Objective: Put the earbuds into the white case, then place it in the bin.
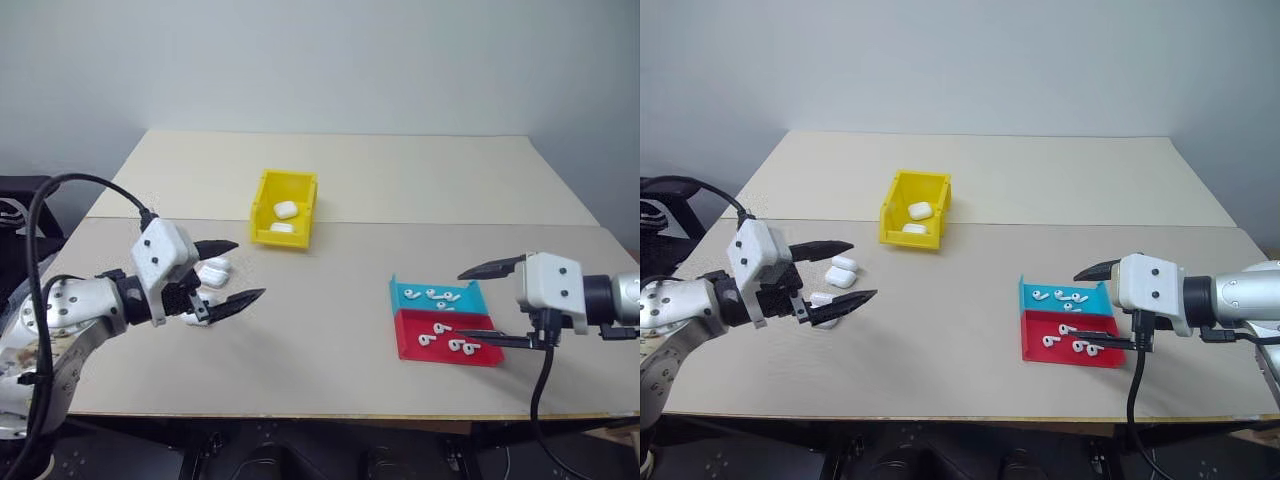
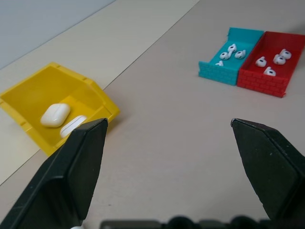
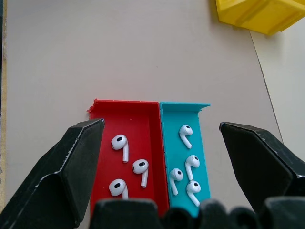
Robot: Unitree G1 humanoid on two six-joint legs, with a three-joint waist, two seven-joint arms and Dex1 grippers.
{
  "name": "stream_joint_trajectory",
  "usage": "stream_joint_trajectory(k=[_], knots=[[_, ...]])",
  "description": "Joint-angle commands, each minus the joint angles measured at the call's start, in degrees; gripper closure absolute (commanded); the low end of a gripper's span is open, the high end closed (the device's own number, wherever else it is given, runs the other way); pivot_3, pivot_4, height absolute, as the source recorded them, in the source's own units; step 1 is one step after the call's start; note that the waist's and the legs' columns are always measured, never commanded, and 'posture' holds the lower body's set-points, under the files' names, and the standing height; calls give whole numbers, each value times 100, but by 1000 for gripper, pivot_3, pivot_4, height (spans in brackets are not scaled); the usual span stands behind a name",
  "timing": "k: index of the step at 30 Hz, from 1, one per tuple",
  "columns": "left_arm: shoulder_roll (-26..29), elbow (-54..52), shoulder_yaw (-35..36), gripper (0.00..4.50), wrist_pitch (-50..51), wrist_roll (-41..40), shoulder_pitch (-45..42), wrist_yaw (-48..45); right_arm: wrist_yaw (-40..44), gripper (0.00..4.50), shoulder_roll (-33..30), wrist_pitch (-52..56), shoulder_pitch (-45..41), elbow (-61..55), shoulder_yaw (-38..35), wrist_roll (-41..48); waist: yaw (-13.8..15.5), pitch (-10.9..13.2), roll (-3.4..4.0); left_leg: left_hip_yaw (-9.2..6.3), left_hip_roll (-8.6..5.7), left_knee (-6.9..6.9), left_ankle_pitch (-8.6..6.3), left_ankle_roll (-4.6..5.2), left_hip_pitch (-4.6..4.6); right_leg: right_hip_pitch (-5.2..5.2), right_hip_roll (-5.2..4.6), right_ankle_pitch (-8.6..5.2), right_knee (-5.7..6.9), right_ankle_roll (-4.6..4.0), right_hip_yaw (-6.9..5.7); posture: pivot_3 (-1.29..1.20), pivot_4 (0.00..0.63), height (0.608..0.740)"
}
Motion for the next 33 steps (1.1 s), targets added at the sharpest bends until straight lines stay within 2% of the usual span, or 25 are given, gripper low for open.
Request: stream_joint_trajectory(k=[1, 5, 12, 19, 22, 26, 30, 33], knots=[[101, -115, 201, 0, 6, -166, -76, 12, 11, 22, -106, -125, -71, -22, -206, -9, 0, 0, 0, 0, 0, 0, 0, 0, 0, 0, 0, 0, 0, 0, 0, 0, 150, 740], [20, -261, 198, 0, -28, -129, -94, 307, -14, 22, -113, -165, -95, 50, -184, -69, 0, 0, 0, 0, 0, 0, 0, 0, 0, 0, 0, 0, 0, 0, 0, 0, 150, 740], [199, -335, 90, 0, 269, 24, -36, 661, -32, 22, -83, -182, -139, 41, -99, -99, 0, 0, 0, 0, 0, 0, 0, 0, 0, 0, 0, 0, 0, 0, 0, 0, 150, 740], [302, -429, -235, 0, 2102, 337, -715, 2172, -47, 22, -51, -161, 30, -65, -134, -116, 10, 1, -1, -13, -2, 0, 0, 0, -1, 1, 0, 0, -1, 1, 1, 0, 150, 740], [844, -203, -262, 0, 3378, 81, -1120, 2109, -69, 22, -31, -134, 105, -119, -158, -100, 3, 4, -7, -17, -2, 0, 0, 0, -4, -2, 0, 0, 0, 1, 1, 0, 150, 740], [1315, 731, -572, 0, 4826, 158, -2084, 2197, -111, 22, -5, -127, 160, -137, -67, -134, -2, 5, -8, -16, -2, -2, 2, -3, 2, -3, 2, -2, 6, 4, 2, 0, 150, 740], [1797, 1553, -1287, 0, 5188, 314, -2892, 1995, -139, 22, -18, -121, 36, -84, 96, -174, -2, 6, -10, -14, -4, -8, 2, -3, 4, -2, 2, -2, 3, 4, 4, 0, 150, 740], [2258, 2101, -1987, 0, 5006, 422, -3230, 1585, -131, 22, -26, -133, -52, -39, 173, -184, -9, 7, -11, -6, -4, -12, 5, -8, 0, -10, 2, -2, 2, 3, 7, 0, 150, 740]])
